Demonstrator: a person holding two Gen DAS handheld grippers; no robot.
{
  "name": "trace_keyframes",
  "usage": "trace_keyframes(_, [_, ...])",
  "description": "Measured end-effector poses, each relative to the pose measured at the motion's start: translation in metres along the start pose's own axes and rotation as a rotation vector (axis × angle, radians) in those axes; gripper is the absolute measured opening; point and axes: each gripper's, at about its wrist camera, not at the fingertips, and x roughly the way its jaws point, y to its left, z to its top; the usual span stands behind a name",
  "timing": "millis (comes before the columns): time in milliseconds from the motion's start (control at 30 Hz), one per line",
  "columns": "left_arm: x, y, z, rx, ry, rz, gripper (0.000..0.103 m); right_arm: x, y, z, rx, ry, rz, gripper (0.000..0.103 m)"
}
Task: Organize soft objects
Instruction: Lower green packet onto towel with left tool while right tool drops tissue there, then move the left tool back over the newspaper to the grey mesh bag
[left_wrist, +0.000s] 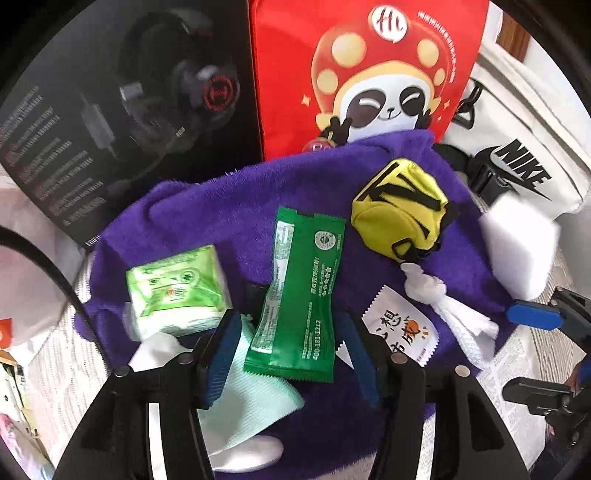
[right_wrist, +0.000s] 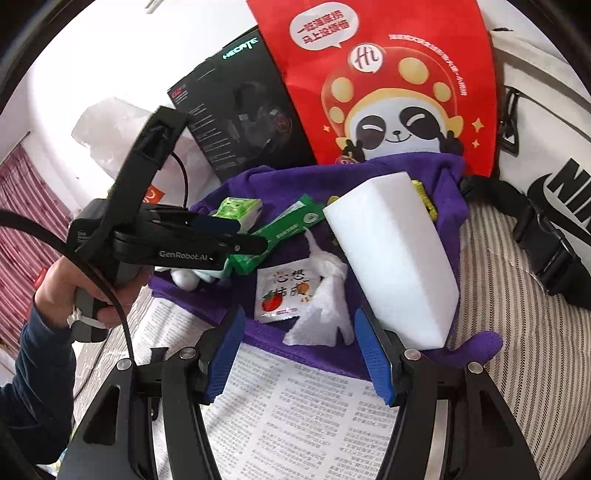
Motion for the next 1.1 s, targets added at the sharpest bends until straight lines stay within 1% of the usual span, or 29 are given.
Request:
trace_keyframes(100, [-0.008,0.003,0.0,-0.003,-0.012,0.011,0.055,0.001,0.007,0.002,-0.01,0.013,0.013,0.062])
trace_keyframes(267, [-0.025,0.015,-0.005,-0.023,-0.037,0.005,0.055,-0.001,0.017,0.001,-0.022,0.022,0.024,0.062])
trace_keyframes(367, [-0.036,0.019,-0.008,-0.024,-0.049,0.003,0.055,-0.003,0.019,0.001,-0.017,0.026,0.004,0.062])
trace_keyframes(500, [-0.054,0.022,-0.024,-0.026,-0.071,-0.01,0.055,-0.011,0.023,0.0,0.0,0.018,-0.025,0.062])
trace_keyframes(633, [-0.066,0.021,-0.044,-0.043,-0.086,-0.029,0.055,-0.024,0.036,-0.006,-0.014,0.011,-0.076,0.062])
trace_keyframes(767, [-0.076,0.021,-0.074,-0.056,-0.091,-0.028,0.055,-0.037,0.054,-0.018,-0.029,0.006,-0.134,0.062])
trace_keyframes(933, [-0.087,0.018,-0.122,-0.071,-0.095,-0.041,0.056,-0.05,0.076,-0.037,-0.014,0.003,-0.179,0.062])
trace_keyframes(1000, [-0.09,0.015,-0.143,-0.064,-0.099,-0.042,0.056,-0.055,0.086,-0.047,-0.013,-0.003,-0.18,0.062])
trace_keyframes(1033, [-0.091,0.013,-0.152,-0.063,-0.1,-0.051,0.058,-0.056,0.09,-0.05,-0.012,-0.006,-0.177,0.062])
trace_keyframes(1100, [-0.094,0.011,-0.17,-0.058,-0.102,-0.061,0.059,-0.061,0.097,-0.059,-0.004,-0.013,-0.171,0.062])
